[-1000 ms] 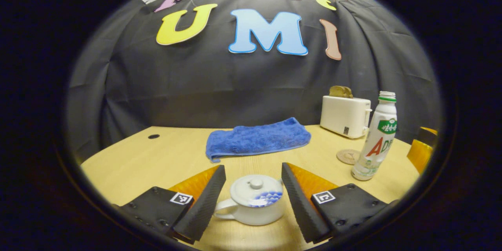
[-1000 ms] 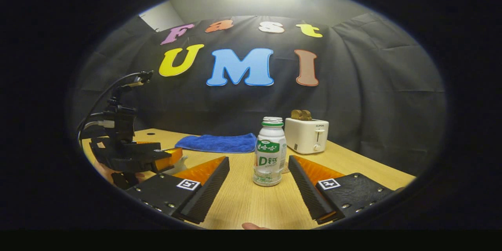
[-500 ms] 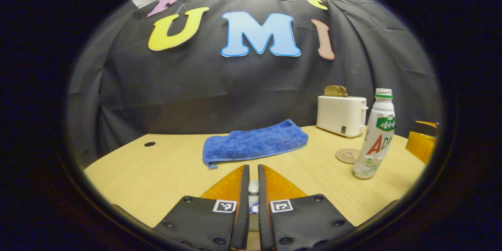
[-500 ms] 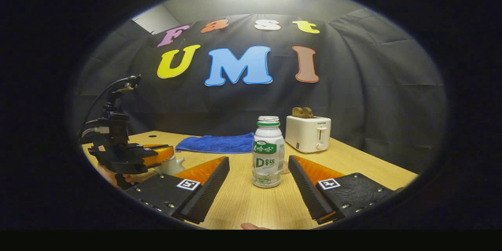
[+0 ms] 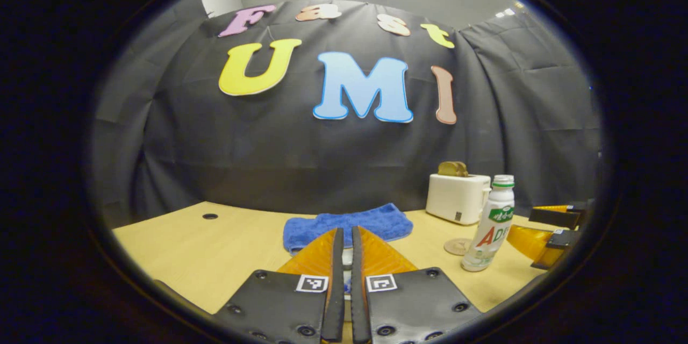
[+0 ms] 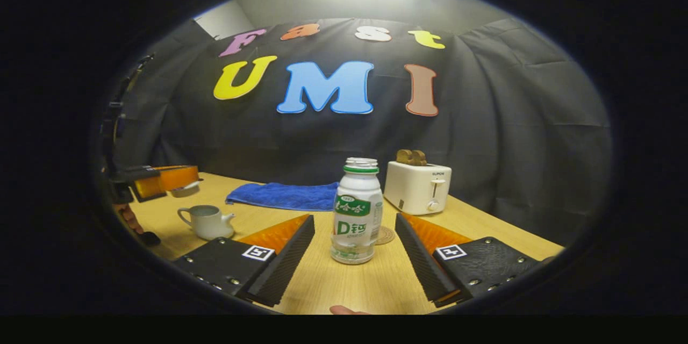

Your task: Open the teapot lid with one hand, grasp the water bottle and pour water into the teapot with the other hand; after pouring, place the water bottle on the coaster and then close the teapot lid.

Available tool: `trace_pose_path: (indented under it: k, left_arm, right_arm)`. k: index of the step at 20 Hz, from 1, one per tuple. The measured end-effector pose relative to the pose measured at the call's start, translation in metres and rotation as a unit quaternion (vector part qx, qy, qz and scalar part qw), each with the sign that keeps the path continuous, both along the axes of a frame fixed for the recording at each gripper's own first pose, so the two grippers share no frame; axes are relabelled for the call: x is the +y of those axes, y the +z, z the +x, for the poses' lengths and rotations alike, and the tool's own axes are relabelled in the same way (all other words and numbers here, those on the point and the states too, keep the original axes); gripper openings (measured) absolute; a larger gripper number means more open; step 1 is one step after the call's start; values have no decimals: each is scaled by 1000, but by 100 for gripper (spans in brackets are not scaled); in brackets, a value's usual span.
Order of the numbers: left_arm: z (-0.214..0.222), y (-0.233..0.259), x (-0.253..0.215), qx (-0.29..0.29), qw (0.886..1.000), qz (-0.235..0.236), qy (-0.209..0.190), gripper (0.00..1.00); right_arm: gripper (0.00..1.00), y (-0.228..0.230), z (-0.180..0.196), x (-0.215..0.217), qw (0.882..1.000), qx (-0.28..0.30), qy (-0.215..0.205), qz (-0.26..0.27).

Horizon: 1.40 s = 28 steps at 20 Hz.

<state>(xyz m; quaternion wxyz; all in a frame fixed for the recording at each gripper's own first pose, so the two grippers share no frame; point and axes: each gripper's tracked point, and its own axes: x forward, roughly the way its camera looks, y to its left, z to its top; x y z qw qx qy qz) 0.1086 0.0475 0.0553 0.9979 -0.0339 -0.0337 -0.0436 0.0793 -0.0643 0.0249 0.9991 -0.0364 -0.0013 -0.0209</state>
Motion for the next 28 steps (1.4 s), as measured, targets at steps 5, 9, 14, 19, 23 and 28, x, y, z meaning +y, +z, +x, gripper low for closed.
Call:
trace_pose_path:
  k: [5, 9, 14, 19, 23, 28]
  left_arm:
    - [-19, 17, 20, -34, 999, -12, 19, 12]
    - [-23, 19, 27, -46, 998, -9, 29, 8]
    - [-17, 10, 20, -35, 999, -1, 20, 12]
    - [-18, 11, 23, -35, 999, 1, 21, 12]
    - [-36, 19, 28, -36, 999, 19, 18, 12]
    - [-89, 15, 25, -22, 1000, 14, -11, 16]
  right_arm:
    - [94, -17, 27, -3, 999, 35, 0, -5]
    - [94, -32, 49, -3, 998, 64, 4, 20]
    - [94, -42, 71, -3, 997, 80, -12, 3]
    - [91, -42, 79, -3, 997, 80, -18, 12]
    - [79, -37, 76, 0, 997, 78, 1, 13]
    - [76, -26, 63, 23, 997, 68, 29, -30]
